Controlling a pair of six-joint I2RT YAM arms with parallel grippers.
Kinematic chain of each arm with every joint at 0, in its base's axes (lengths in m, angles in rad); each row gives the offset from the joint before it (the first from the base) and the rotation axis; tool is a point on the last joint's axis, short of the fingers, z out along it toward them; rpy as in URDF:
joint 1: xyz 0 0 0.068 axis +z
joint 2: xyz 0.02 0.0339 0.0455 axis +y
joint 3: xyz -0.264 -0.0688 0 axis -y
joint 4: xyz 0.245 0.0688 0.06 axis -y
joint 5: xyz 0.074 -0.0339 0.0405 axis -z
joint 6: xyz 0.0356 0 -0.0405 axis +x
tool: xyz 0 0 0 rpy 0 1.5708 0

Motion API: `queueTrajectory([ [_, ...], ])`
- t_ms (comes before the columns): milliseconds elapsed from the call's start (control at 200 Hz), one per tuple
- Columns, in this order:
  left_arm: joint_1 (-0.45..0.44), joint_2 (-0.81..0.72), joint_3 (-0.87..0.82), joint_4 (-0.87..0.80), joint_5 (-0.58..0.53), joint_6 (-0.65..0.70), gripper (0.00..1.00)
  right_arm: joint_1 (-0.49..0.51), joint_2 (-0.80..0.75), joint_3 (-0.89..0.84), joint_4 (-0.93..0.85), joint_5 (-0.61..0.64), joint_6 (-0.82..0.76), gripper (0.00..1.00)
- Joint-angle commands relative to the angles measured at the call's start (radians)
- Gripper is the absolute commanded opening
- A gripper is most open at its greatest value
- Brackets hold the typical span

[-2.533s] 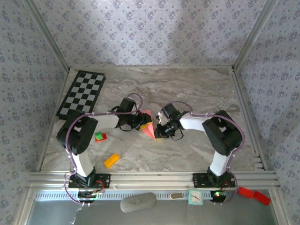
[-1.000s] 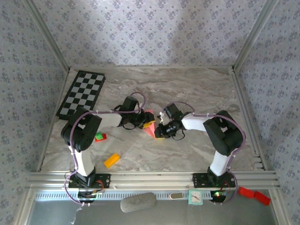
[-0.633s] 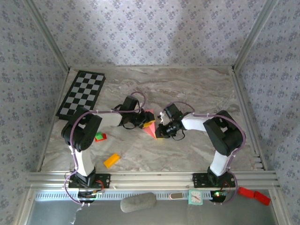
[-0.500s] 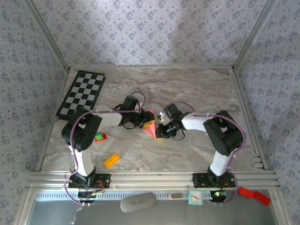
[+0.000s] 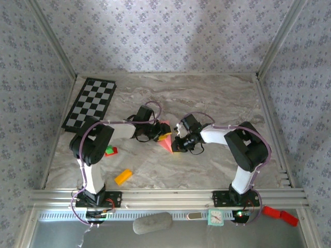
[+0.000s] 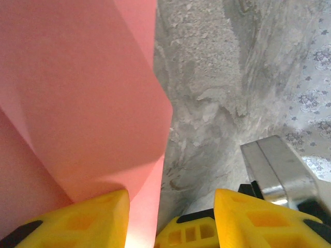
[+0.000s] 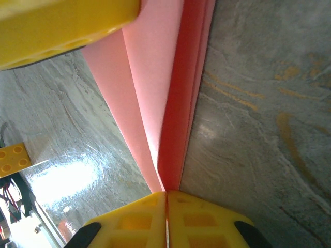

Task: Fold a paper plane with a square sheet of paper (pick it up from the middle)
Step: Fourth fold the wing at the center of the table.

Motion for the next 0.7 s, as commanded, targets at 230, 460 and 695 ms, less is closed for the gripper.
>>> queueTrajectory([
  [230, -0.004, 0.030, 0.032, -0.016, -0.002, -0.001, 0.47, -0.004, 0.028, -0.019, -0.060, 0.063, -0.002, 0.10],
  [460, -0.005, 0.047, 0.038, -0.064, -0.026, 0.006, 0.47, -0.008, -0.030, -0.039, -0.022, 0.041, 0.018, 0.14],
  [695, -0.007, 0.061, 0.040, -0.084, -0.038, 0.005, 0.48, -0.019, -0.169, -0.076, 0.034, 0.058, 0.066, 0.23],
])
